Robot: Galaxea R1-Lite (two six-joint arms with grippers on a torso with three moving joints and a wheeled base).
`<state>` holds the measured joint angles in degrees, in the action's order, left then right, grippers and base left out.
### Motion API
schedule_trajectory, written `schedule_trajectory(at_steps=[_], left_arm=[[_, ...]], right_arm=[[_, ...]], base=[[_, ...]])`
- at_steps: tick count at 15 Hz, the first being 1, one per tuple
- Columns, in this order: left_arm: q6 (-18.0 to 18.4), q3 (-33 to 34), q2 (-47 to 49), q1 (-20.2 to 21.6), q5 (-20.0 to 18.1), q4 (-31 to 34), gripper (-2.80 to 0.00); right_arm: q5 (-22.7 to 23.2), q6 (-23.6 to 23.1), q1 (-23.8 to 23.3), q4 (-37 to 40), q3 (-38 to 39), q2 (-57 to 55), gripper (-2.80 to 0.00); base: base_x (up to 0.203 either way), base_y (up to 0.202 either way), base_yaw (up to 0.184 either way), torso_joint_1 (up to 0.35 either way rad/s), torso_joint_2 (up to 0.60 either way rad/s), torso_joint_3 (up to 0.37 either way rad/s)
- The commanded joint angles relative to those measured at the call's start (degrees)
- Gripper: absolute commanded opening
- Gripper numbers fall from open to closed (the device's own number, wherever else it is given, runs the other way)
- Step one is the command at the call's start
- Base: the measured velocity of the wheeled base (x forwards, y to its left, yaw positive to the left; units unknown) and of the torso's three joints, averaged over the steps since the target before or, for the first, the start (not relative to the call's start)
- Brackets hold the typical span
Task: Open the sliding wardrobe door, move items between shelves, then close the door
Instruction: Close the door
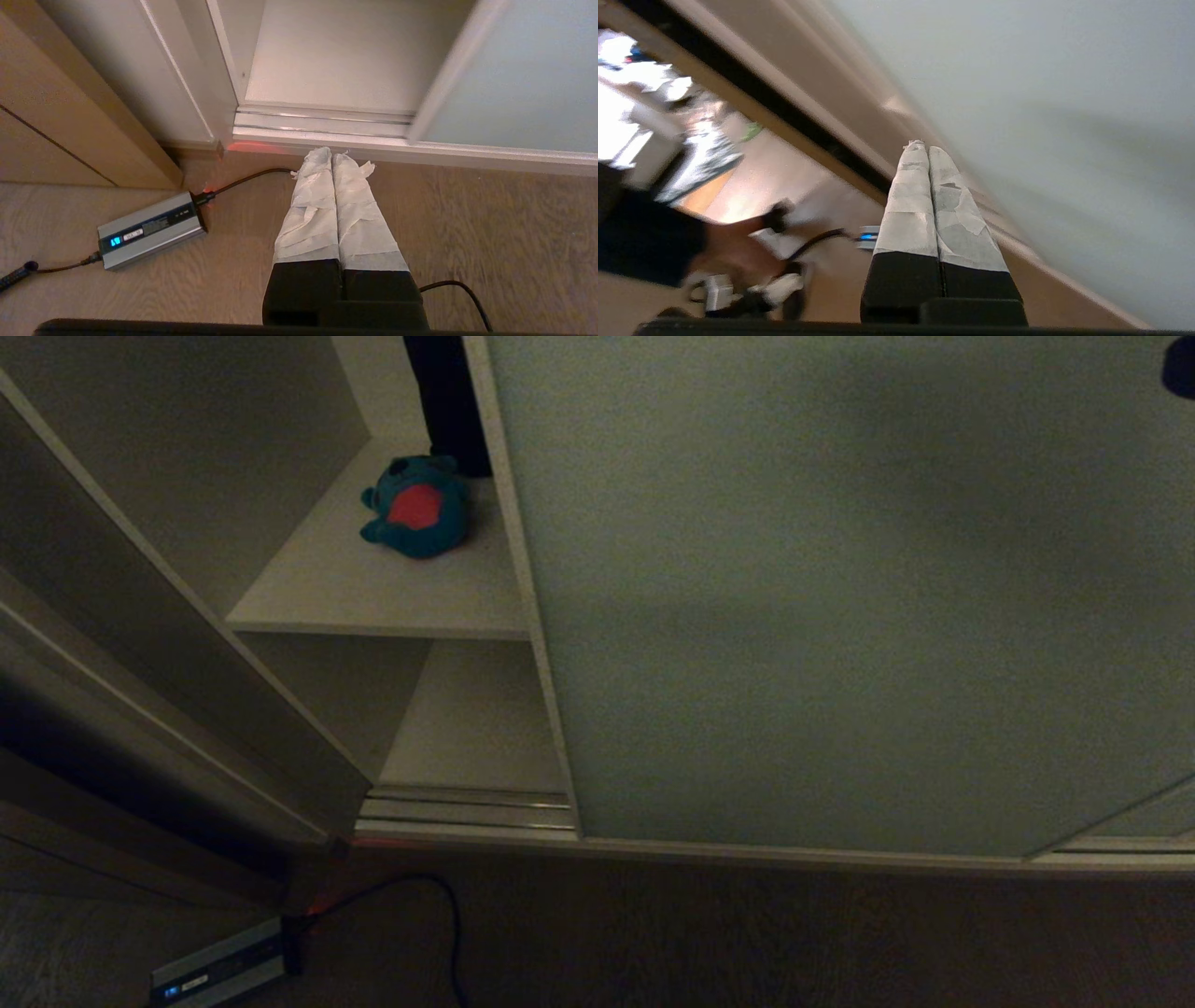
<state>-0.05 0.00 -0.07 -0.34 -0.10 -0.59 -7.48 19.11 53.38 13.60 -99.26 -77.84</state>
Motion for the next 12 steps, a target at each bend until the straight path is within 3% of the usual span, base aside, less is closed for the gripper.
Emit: schedule_trajectory(at_steps=[1, 3, 6, 12], left_arm=[[-0.04, 0.09, 0.07, -0.01, 0.01, -0.03, -2.8], [-0.04, 0.09, 0.07, -0.01, 0.01, -0.03, -2.8], [-0.04, 0.04, 0.07, -0.01, 0.01, -0.03, -2.8], [-0.04, 0.07, 0.07, -0.01, 0.01, -0.03, -2.8]], right_arm=[[-3.42, -1.87, -2.37, 2.17, 0.45, 5.33, -2.8], [-5.87, -3.56, -6.97, 3.05, 1.48, 8.91, -2.8], [-6.15, -5.55, -18.1, 4.29, 2.05, 12.6, -2.8], [-5.16, -6.1, -51.54, 4.53, 7.19, 16.55, -2.8]], base=[[0.0, 0.0, 0.0, 0.0, 0.0, 0.0], [0.0, 0.0, 0.0, 0.0, 0.0, 0.0], [0.0, 0.0, 0.0, 0.0, 0.0, 0.0], [0.0, 0.0, 0.0, 0.0, 0.0, 0.0]])
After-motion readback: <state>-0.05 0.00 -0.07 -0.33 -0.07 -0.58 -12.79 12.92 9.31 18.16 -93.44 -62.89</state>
